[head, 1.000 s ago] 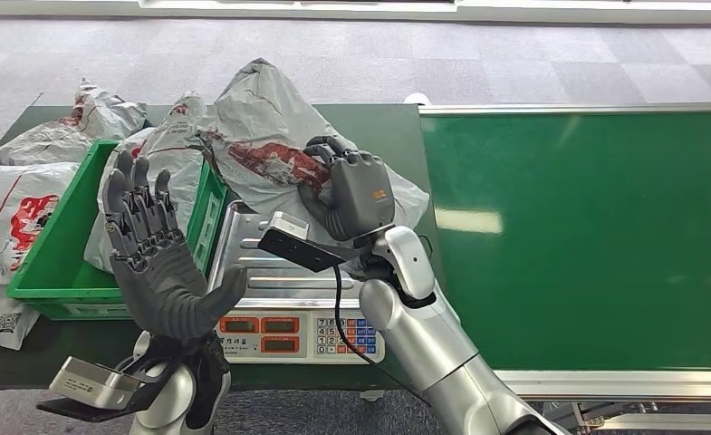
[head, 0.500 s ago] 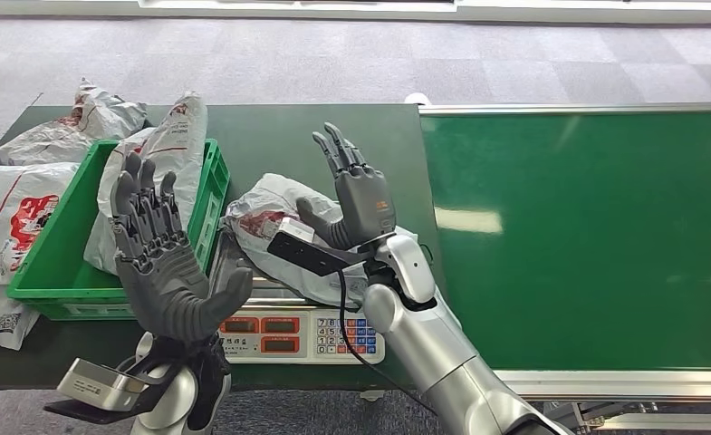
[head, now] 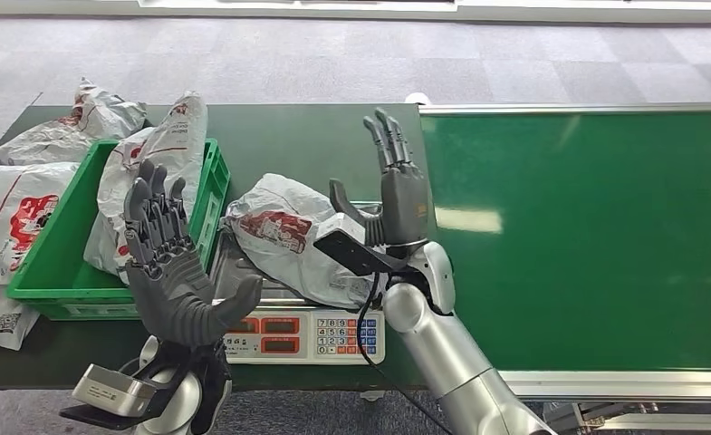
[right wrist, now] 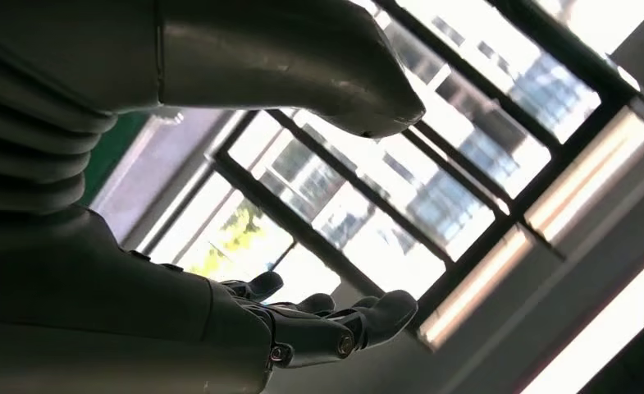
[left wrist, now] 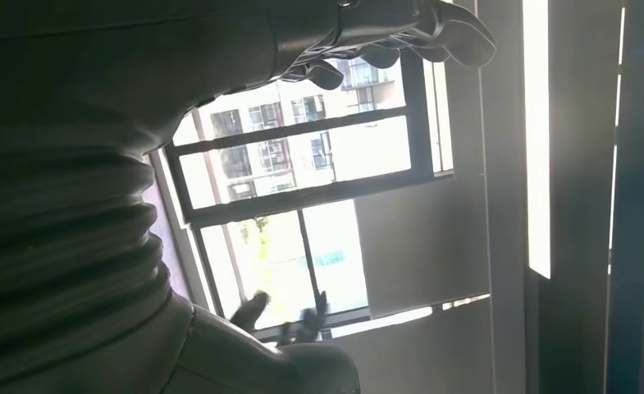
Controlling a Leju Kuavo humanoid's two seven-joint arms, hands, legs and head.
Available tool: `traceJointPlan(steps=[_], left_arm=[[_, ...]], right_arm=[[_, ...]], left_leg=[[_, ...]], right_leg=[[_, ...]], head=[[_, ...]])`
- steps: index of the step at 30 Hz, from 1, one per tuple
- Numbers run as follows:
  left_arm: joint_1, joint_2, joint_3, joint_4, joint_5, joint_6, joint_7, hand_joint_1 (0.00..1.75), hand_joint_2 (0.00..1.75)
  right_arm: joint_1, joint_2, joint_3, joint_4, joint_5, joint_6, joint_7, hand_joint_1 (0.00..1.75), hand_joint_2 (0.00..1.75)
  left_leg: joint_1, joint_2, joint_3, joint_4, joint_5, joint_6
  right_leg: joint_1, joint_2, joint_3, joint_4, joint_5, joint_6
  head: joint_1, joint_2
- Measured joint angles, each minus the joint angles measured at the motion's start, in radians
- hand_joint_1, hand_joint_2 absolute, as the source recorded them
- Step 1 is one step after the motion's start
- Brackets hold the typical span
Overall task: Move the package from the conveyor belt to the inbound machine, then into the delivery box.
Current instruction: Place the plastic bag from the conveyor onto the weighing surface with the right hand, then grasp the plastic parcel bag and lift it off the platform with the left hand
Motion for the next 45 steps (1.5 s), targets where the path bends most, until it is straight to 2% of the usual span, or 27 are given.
traceJointPlan(steps=[3,8,12,16,19,25,29,33,38,44,45], left_arm=[[0.004,0.0,0.0,0.006,-0.005,0.014,0.006,0.0,1.75],[0.004,0.0,0.001,0.031,-0.065,0.056,0.032,0.0,1.75],[-0.01,0.003,0.009,0.091,-0.129,0.077,0.068,0.0,1.75],[-0.089,0.012,0.029,0.216,-0.271,0.103,0.138,0.0,1.75],[-0.178,0.021,0.032,0.35,-0.415,0.116,0.199,0.0,1.75],[-0.311,0.031,0.025,0.558,-0.599,0.112,0.282,0.0,1.75],[-0.451,0.027,-0.014,0.775,-0.802,0.073,0.338,0.0,1.75],[-0.567,0.016,-0.064,0.981,-0.905,0.031,0.356,0.0,1.75],[-0.644,0.007,-0.111,1.13,-0.971,-0.001,0.369,0.0,1.75],[-0.706,-0.007,-0.166,1.249,-1.025,-0.144,0.351,0.01,1.75],[-0.718,-0.008,-0.174,1.262,-1.028,-0.166,0.347,0.41,1.75]], right_arm=[[0.065,-0.002,-0.007,-0.172,-0.014,-0.105,-0.054,0.0,1.75],[0.175,0.02,-0.061,-0.484,0.004,-0.128,-0.194,0.0,1.75],[0.228,0.026,-0.102,-0.728,-0.013,-0.132,-0.206,0.0,1.75],[0.244,0.025,-0.109,-0.857,-0.026,-0.131,-0.207,0.0,1.75],[0.247,0.025,-0.109,-0.891,-0.032,-0.13,-0.207,0.0,1.75],[0.249,0.023,-0.107,-0.911,-0.047,-0.128,-0.207,0.0,1.75],[0.248,0.023,-0.1,-0.909,-0.068,-0.127,-0.207,0.0,1.75],[0.247,0.023,-0.097,-0.904,-0.074,-0.127,-0.207,0.0,1.75],[0.246,0.023,-0.097,-0.898,-0.075,-0.127,-0.207,0.0,1.75],[0.246,0.023,-0.097,-0.893,-0.07,-0.127,-0.206,0.0,1.75],[0.245,0.023,-0.097,-0.892,-0.069,-0.127,-0.206,0.0,1.75]], left_leg=[[0.0,0.0,0.0,0.0,-0.001,-0.001],[0.0,-0.002,-0.001,0.0,-0.001,-0.001],[0.0,-0.001,0.0,0.0,-0.002,0.0],[0.0,0.0,0.0,0.0,-0.001,0.0],[0.0,0.0,0.0,0.0,0.0,0.0],[0.0,0.0,0.0,0.0,0.002,-0.001],[0.0,0.0,0.0,0.0,0.003,0.0],[0.0,0.001,0.0,0.0,0.003,0.0],[0.0,0.001,0.0,0.0,0.003,0.0],[0.0,0.0,0.0,0.0,0.003,0.0],[0.0,0.0,0.0,0.0,0.003,0.0]], right_leg=[[0.0,0.0,0.0,0.0,-0.001,0.0],[0.0,-0.001,0.0,0.0,-0.001,-0.001],[-0.001,-0.002,-0.001,0.0,-0.002,-0.001],[-0.001,-0.002,0.0,0.0,-0.001,-0.001],[0.0,-0.002,0.001,0.0,0.001,-0.001],[0.0,-0.001,0.0,0.0,0.003,-0.001],[0.0,-0.001,0.0,0.0,0.003,-0.001],[0.0,0.0,-0.001,0.0,0.004,-0.001],[0.0,0.0,-0.001,0.0,0.004,-0.001],[0.0,0.0,0.0,0.0,0.004,-0.001],[0.0,-0.001,0.0,0.0,0.004,-0.001]], head=[[0.0,0.0],[0.0,0.0],[0.0,0.0],[0.0,0.0],[0.0,0.0],[0.0,0.0],[0.0,0.0],[0.0,0.0],[0.0,0.0],[0.0,0.0],[0.0,0.0]])
